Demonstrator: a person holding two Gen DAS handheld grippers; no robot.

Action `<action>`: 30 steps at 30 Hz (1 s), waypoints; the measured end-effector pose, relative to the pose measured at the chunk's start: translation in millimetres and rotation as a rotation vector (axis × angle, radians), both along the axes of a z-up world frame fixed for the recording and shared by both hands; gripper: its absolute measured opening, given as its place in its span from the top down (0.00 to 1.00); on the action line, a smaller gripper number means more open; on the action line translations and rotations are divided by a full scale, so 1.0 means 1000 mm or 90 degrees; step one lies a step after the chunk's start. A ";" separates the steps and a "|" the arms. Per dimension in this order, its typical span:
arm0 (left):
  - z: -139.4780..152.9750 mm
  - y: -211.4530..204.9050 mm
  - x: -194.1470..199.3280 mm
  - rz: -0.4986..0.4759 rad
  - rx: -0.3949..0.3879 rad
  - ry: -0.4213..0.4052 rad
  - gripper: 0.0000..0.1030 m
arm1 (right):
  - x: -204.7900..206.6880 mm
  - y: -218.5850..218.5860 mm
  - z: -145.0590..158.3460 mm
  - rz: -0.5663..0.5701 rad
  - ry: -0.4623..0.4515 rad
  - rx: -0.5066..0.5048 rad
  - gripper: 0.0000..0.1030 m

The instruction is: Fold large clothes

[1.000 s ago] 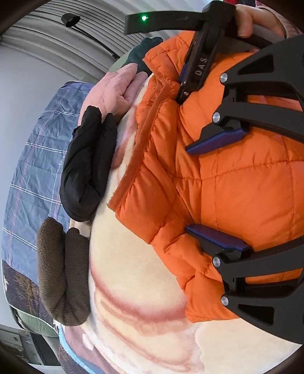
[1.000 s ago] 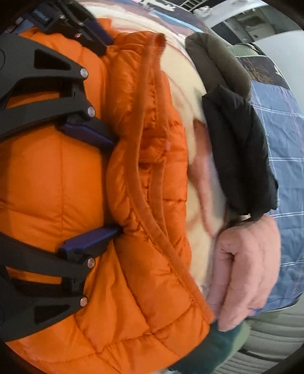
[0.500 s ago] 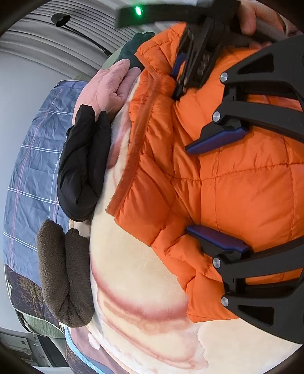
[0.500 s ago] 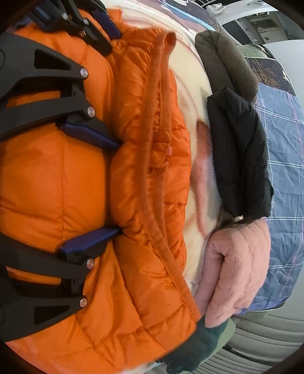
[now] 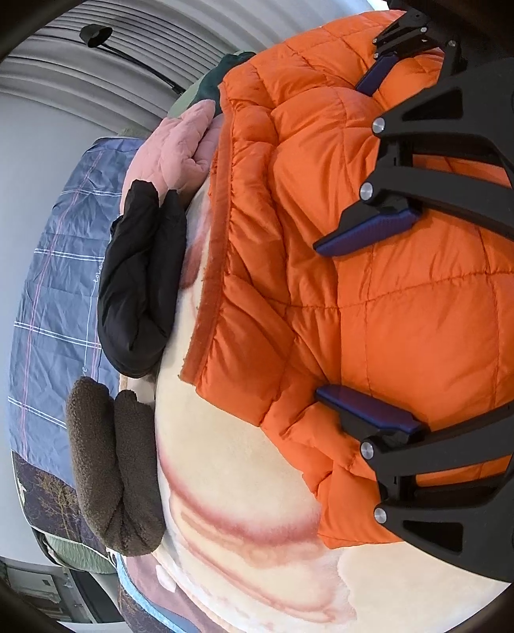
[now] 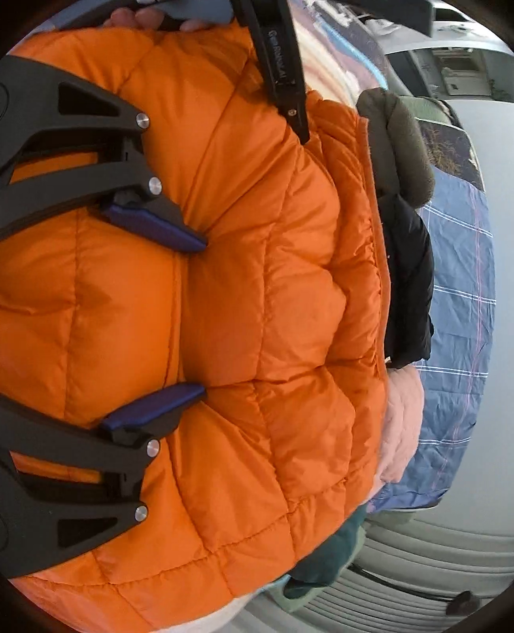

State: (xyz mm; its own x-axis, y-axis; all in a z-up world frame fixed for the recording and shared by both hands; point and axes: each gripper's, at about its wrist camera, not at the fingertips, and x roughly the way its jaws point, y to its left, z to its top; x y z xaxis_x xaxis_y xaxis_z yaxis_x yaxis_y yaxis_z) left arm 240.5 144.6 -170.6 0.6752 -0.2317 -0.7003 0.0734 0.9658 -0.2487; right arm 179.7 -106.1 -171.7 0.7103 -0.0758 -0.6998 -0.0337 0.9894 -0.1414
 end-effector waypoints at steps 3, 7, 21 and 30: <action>0.000 -0.001 -0.001 -0.005 0.003 -0.002 0.33 | -0.010 -0.006 0.004 0.007 0.006 0.009 0.32; 0.000 -0.002 0.000 -0.007 0.006 -0.003 0.32 | -0.051 -0.019 0.030 -0.008 0.023 0.084 0.32; 0.017 0.030 -0.018 -0.005 -0.109 -0.017 0.25 | -0.100 -0.022 0.028 0.049 0.002 0.038 0.27; 0.005 0.127 -0.028 0.035 -0.270 0.032 0.19 | -0.123 -0.013 0.050 0.121 -0.056 -0.050 0.22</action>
State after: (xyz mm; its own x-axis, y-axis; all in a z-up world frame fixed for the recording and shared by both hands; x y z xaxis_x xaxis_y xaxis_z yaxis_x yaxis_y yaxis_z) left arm 212.1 271.6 -165.8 0.6620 -0.4700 -0.5838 0.0016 0.7798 -0.6260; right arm 57.2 -119.2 -121.9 0.7749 0.0137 -0.6320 -0.2033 0.9520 -0.2288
